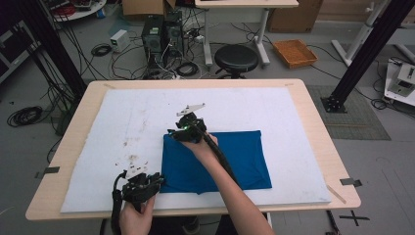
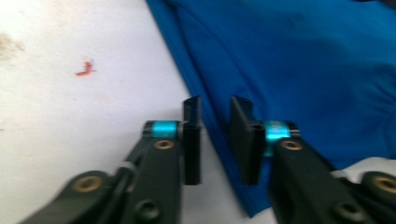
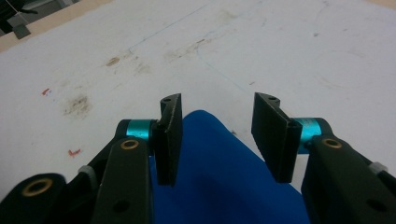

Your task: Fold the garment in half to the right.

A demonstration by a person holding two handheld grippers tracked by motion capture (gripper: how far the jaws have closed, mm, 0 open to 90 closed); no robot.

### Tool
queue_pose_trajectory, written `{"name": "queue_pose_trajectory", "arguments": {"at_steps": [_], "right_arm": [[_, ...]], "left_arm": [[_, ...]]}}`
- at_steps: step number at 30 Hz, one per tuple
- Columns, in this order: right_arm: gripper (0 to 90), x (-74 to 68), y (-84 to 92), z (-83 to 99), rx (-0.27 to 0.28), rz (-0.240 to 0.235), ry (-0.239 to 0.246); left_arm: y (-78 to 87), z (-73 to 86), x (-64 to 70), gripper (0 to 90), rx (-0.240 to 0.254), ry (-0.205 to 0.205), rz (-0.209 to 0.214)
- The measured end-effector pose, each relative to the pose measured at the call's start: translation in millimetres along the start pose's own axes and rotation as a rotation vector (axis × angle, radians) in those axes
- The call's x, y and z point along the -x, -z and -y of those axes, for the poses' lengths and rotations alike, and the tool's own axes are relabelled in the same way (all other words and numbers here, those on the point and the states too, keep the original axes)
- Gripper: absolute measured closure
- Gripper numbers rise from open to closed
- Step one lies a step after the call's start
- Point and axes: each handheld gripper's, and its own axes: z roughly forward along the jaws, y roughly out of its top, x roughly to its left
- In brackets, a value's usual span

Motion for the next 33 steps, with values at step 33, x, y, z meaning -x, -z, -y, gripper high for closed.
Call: {"name": "queue_pose_trajectory", "arguments": {"at_steps": [33], "right_arm": [[59.0, -9.3, -43.1, -11.9, -0.080, 0.038, 0.007]], "left_arm": [[1.9, 1.5, 2.1, 72.3, 0.006, -0.021, -0.058]]}}
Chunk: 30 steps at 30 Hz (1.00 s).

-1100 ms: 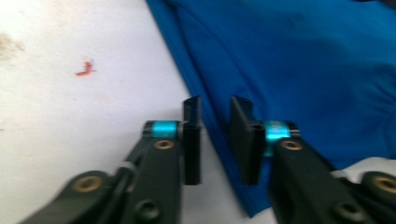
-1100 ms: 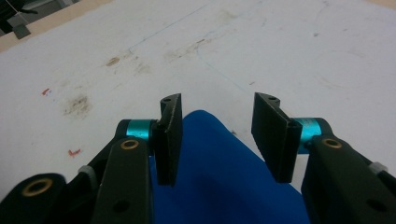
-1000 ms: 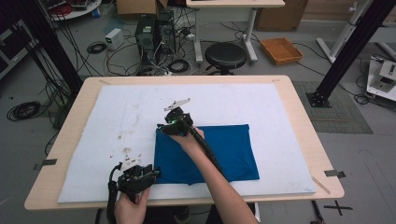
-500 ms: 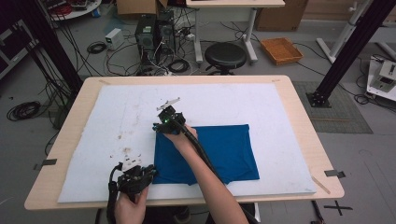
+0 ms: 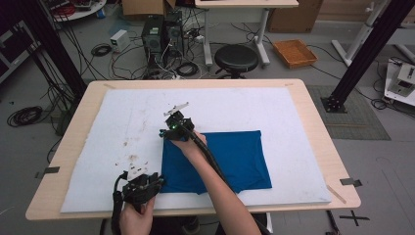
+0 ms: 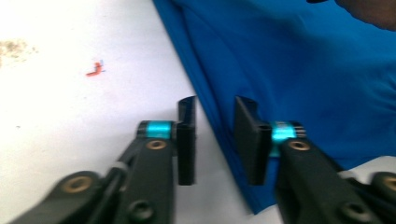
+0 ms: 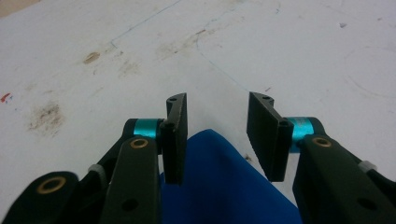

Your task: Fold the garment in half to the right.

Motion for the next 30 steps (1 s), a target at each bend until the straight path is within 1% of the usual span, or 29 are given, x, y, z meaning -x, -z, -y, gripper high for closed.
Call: {"name": "queue_pose_trajectory", "arguments": {"at_steps": [1, 2, 3, 5, 7, 9, 10, 12, 13, 14, 16, 17, 18, 19, 22, 24, 28, 30], "right_arm": [[59.2, -0.2, -0.5, 0.0, -0.003, -0.003, 0.002], [59.8, -1.0, -2.1, 0.2, -0.006, -0.003, 0.005], [61.0, -1.5, -3.8, 0.3, -0.011, -0.001, 0.015], [63.6, -2.7, -6.9, 0.7, -0.023, 0.008, 0.020], [65.1, -4.6, -11.2, 1.5, -0.041, 0.003, 0.019], [66.0, -7.7, -15.0, 2.1, -0.076, 0.028, 0.039], [66.5, -9.1, -18.0, 2.7, -0.090, 0.041, 0.058], [68.4, -9.6, -21.8, 3.9, -0.109, 0.060, 0.075], [71.6, -9.0, -22.5, 4.3, -0.108, 0.056, 0.073], [79.6, -8.7, -22.3, 4.1, -0.104, 0.052, 0.069], [85.8, -8.2, -21.6, 3.4, -0.096, 0.060, 0.080], [87.3, -7.9, -20.4, 2.9, -0.088, 0.058, 0.071], [87.5, -6.4, -18.9, 2.5, -0.076, 0.056, 0.071], [87.5, -6.0, -17.4, 1.9, -0.068, 0.052, 0.059], [87.5, -2.2, -9.7, -0.5, -0.037, 0.028, 0.028], [87.5, -0.2, -5.0, -1.7, -0.015, 0.023, 0.026], [87.5, 4.4, 2.6, -2.5, 0.009, 0.006, 0.001], [87.4, 6.1, 4.7, -2.2, 0.013, 0.006, 0.002]], "left_arm": [[-0.5, 0.1, -0.4, 74.9, 0.003, 0.012, 0.003], [-0.9, 0.0, -0.2, 79.0, -0.001, 0.005, 0.007], [-1.2, -0.1, 1.1, 79.9, -0.002, -0.005, 0.004], [-2.2, -0.3, 3.4, 85.4, -0.003, -0.016, 0.008], [-3.1, -0.5, 3.7, 85.6, 0.000, -0.011, 0.010], [-3.6, -0.9, 2.8, 86.4, 0.000, -0.004, 0.016], [-3.7, -1.0, 2.5, 86.7, -0.001, 0.001, 0.020], [-3.7, -1.2, 2.5, 87.1, -0.002, -0.001, 0.020], [-3.7, -1.3, 2.5, 87.4, -0.003, -0.002, 0.019], [-3.8, -1.4, 2.6, 87.6, -0.002, 0.000, 0.019], [-4.1, -1.8, 1.5, 87.9, -0.001, 0.008, 0.029], [-4.0, -2.1, 0.2, 88.0, -0.003, 0.008, 0.033], [-3.9, -2.3, -0.5, 88.3, -0.005, 0.010, 0.035], [-3.9, -2.6, -1.2, 88.3, -0.006, 0.015, 0.041], [-2.4, -3.4, -1.8, 88.4, -0.003, 0.013, 0.040], [-1.2, -3.8, -1.9, 88.5, 0.004, 0.017, 0.039], [0.4, -3.8, -2.7, 88.5, 0.007, 0.017, 0.034], [0.5, -2.8, -3.5, 88.8, 0.000, 0.021, 0.030]]}}
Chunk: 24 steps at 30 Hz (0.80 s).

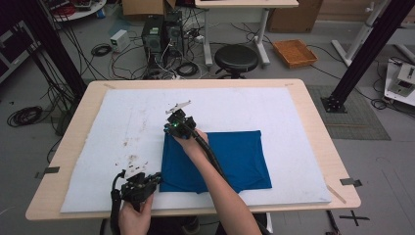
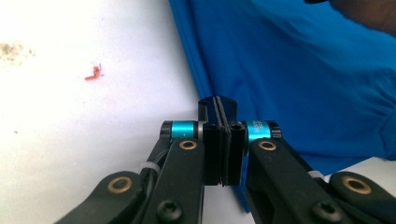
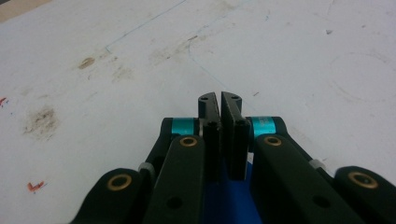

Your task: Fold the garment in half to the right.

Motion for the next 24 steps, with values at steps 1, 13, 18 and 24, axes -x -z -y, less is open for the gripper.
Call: {"name": "queue_pose_trajectory", "arguments": {"at_steps": [1, 13, 18, 24], "right_arm": [[87.4, 0.1, 0.6, 0.0, 0.001, -0.002, -0.003], [87.5, 2.8, 10.7, -0.4, 0.023, -0.021, -0.014], [87.4, 3.9, 14.7, -1.0, 0.040, -0.034, -0.022], [87.4, 6.1, 23.4, -2.5, 0.052, -0.033, -0.015]], "left_arm": [[0.2, 0.6, -0.1, 88.6, 0.002, 0.004, -0.004], [-6.5, -2.7, 0.6, 68.3, -0.001, -0.012, -0.011], [-8.8, -3.7, 2.8, 85.9, -0.013, -0.014, 0.020], [-5.6, -7.0, 1.3, 87.0, 0.000, 0.009, 0.056]]}}
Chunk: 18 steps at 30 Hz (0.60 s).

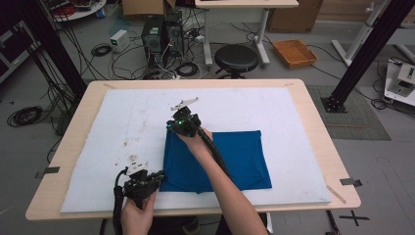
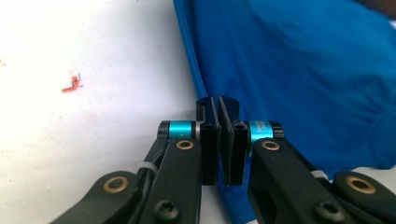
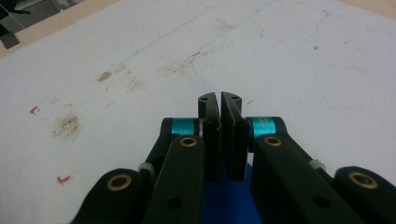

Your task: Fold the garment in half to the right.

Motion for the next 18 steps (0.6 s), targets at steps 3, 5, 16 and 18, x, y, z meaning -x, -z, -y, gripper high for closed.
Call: {"name": "queue_pose_trajectory", "arguments": {"at_steps": [3, 5, 16, 18], "right_arm": [[87.3, 2.0, 7.4, -0.9, 0.008, 0.002, 0.003], [87.3, 4.8, 15.8, -1.9, 0.014, 0.001, 0.008], [87.3, 35.4, 76.7, 0.6, 0.011, 0.010, 0.076], [87.3, 45.4, 89.6, 4.5, 0.011, 0.013, 0.080]], "left_arm": [[7.3, -4.8, 4.0, 87.1, 0.020, 0.010, 0.041], [10.9, -9.7, 9.2, 87.0, 0.032, 0.015, 0.081], [-11.1, -38.6, 77.3, 87.0, 0.043, -0.029, 0.277], [-21.8, -42.8, 91.0, 87.1, 0.033, -0.035, 0.310]]}}
